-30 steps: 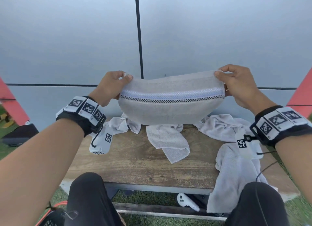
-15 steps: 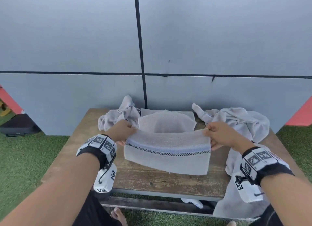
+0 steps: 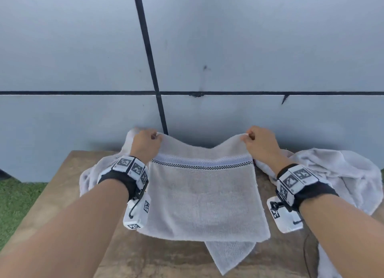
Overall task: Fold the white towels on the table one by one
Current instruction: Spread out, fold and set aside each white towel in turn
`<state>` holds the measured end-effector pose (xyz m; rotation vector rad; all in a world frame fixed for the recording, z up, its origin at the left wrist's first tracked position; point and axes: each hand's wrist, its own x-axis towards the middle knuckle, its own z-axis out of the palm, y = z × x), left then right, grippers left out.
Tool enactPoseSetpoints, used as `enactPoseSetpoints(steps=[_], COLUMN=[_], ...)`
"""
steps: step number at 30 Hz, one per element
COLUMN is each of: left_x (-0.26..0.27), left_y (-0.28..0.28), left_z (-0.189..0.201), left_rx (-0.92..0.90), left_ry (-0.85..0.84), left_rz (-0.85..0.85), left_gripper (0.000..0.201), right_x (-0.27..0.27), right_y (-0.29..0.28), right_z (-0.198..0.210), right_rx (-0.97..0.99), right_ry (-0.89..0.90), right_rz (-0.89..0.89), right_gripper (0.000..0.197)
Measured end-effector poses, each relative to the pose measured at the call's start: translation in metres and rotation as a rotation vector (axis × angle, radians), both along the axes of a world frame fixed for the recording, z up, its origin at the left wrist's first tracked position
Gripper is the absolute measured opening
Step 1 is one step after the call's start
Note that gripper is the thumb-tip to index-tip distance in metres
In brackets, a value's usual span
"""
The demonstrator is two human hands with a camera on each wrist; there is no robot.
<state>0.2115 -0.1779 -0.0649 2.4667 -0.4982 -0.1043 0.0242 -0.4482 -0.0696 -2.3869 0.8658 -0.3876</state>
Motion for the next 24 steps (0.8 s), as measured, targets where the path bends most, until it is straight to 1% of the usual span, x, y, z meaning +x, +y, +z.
enactPoseSetpoints(steps=[2, 5, 7, 9, 12, 17, 18, 19, 21, 23, 24], left_x=[0.011, 0.021, 0.024, 0.025, 0.025, 0.014, 0.011, 0.008, 0.004, -0.001, -0.002], left_y=[-0.009, -0.017, -0.02, -0.019, -0.016, -0.013, -0.013, -0.012, -0.011, -0.009, -0.007], left_z=[-0.023, -0.049, -0.057, -0.059, -0.058, -0.046, -0.043, -0.039, -0.031, -0.021, -0.017], left_rx=[0.078, 0.179, 0.177, 0.179, 0.101, -0.041, -0.063, -0.079, -0.116, -0.16, -0.181], left_ry=[0.042, 0.081, 0.082, 0.062, 0.042, -0.016, -0.014, -0.005, 0.01, 0.014, 0.014], left_rz=[-0.051, -0.178, -0.222, -0.251, -0.24, -0.201, -0.196, -0.193, -0.191, -0.18, -0.174], left_gripper=[0.028, 0.021, 0.017, 0.012, 0.017, 0.016, 0.017, 0.017, 0.014, 0.013, 0.012], right_x=[0.015, 0.025, 0.027, 0.029, 0.028, 0.03, 0.031, 0.032, 0.031, 0.026, 0.023], right_y=[-0.007, -0.011, -0.012, -0.012, -0.011, -0.007, -0.006, -0.005, -0.004, 0.0, 0.002], right_z=[-0.019, -0.042, -0.049, -0.051, -0.05, -0.044, -0.042, -0.039, -0.037, -0.033, -0.031], right_rx=[-0.013, 0.005, -0.002, -0.018, -0.017, 0.002, 0.006, 0.013, 0.038, 0.107, 0.142], right_ry=[0.144, 0.326, 0.375, 0.358, 0.354, 0.576, 0.587, 0.58, 0.48, 0.274, 0.157], right_rz=[0.069, 0.158, 0.185, 0.195, 0.223, 0.241, 0.244, 0.24, 0.217, 0.168, 0.137], right_gripper=[0.03, 0.021, 0.018, 0.017, 0.015, 0.011, 0.01, 0.01, 0.011, 0.011, 0.014])
